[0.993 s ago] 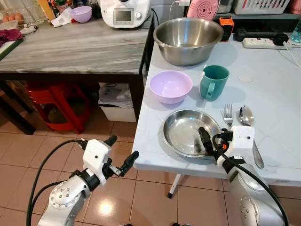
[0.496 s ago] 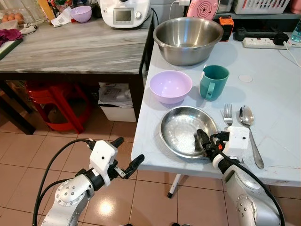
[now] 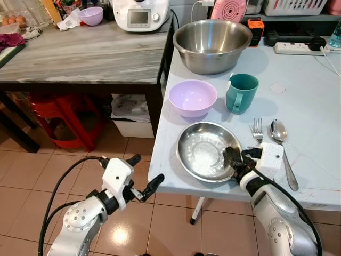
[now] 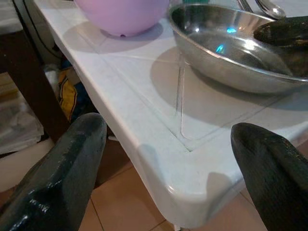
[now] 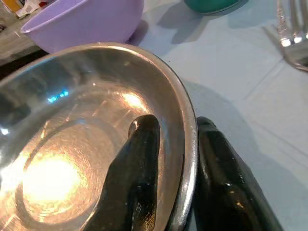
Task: Setting the table
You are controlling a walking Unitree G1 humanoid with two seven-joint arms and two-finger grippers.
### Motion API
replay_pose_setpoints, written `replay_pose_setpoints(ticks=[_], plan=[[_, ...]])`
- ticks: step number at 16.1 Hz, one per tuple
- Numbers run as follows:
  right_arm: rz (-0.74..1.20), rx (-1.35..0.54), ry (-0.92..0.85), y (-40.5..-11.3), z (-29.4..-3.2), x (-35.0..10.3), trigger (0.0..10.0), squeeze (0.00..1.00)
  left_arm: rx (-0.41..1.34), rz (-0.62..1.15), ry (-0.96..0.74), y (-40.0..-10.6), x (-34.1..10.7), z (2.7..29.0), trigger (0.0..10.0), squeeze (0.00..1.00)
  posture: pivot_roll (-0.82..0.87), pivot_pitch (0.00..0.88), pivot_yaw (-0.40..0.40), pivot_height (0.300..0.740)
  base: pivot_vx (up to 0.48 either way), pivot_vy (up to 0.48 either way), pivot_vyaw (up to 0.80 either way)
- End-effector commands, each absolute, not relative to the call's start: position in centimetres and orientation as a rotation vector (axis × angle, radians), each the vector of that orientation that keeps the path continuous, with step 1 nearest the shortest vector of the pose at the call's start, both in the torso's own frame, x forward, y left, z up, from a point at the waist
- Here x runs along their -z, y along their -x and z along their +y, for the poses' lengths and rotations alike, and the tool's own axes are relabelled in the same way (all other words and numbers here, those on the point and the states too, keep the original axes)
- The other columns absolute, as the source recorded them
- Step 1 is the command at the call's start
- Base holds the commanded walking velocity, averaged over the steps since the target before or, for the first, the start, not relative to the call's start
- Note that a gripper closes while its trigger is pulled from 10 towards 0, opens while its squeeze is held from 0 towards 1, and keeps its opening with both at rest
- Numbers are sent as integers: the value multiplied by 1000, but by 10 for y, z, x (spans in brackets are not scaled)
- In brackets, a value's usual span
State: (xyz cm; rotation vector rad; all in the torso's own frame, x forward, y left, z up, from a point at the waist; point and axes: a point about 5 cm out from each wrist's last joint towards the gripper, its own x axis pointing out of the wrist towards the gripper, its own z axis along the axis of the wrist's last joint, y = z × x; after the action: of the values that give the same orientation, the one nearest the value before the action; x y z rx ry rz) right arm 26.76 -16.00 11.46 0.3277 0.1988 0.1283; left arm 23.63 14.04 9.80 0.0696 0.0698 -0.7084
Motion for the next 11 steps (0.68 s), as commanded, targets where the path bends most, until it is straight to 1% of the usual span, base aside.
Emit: replay_pose_setpoints(ticks=[1, 4, 7, 11], plan=[[279, -121, -363, -263, -158, -100, 0, 0, 707, 87, -87, -235, -95, 144, 10000, 0, -109, 145, 75, 740, 0, 0, 0], [297, -111, -387, -261, -157, -97, 0, 0, 707, 83, -90, -235, -95, 144, 10000, 0, -109, 147, 77, 740, 0, 0, 0], [303, -107, -388, -260, -159, -97, 0, 0, 703, 81, -85, -234, -95, 142, 10000, 0, -111, 145, 61, 740, 0, 0, 0], [321, -81, -386, -256, -162, -93, 0, 0, 613, 60, -64, -242, -96, 142, 10000, 0, -101, 134, 42, 740, 0, 0, 0]])
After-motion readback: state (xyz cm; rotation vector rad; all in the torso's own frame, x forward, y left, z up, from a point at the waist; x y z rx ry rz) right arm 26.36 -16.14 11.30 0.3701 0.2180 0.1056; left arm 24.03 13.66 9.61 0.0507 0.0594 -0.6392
